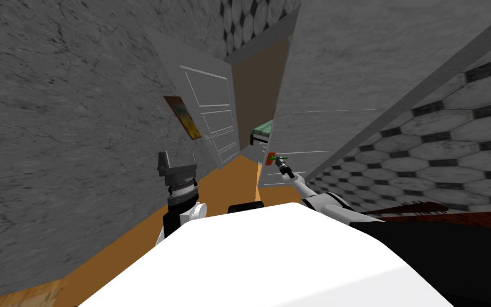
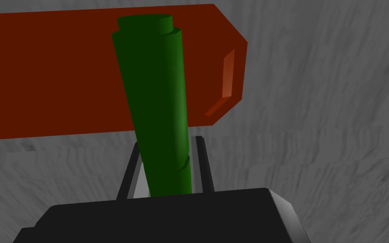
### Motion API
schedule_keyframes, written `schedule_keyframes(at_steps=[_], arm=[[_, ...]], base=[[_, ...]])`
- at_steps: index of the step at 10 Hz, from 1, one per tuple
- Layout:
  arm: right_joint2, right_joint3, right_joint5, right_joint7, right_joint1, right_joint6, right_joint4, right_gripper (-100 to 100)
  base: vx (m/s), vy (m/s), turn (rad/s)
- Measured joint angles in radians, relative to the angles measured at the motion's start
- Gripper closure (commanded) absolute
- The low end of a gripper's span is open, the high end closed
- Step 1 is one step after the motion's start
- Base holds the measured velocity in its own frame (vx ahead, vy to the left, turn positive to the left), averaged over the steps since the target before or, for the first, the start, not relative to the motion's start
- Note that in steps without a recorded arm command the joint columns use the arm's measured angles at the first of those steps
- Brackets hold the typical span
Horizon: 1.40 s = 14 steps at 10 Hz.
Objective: Pull the door open
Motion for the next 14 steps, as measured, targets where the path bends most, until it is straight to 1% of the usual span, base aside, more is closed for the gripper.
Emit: schedule_keyframes(at_steps=[1,3,6,7,8,10,12,14], arm=[[-0.005,0.011,0.003,-0.009,0.002,-0.003,-0.007,100],[-0.012,0.029,0.007,-0.023,0.019,0.001,-0.035,100],[-0.024,0.066,0.016,-0.054,0.017,-0.019,-0.030,100],[-0.029,0.076,0.018,-0.062,0.024,-0.021,-0.043,100],[-0.028,0.079,0.019,-0.063,0.027,-0.019,-0.043,100],[-0.045,0.097,0.022,-0.082,0.032,-0.034,-0.048,100],[-0.062,0.122,0.026,-0.106,0.040,-0.055,-0.059,100],[-0.084,0.152,0.032,-0.134,0.059,-0.074,-0.081,100]], base=[[-0.190,-0.079,0.062],[-0.191,-0.077,0.076],[-0.189,-0.098,0.068],[-0.079,-0.031,0.023],[-0.127,-0.032,0.075],[-0.175,-0.098,0.079],[-0.207,-0.124,0.100],[-0.188,-0.097,0.081]])
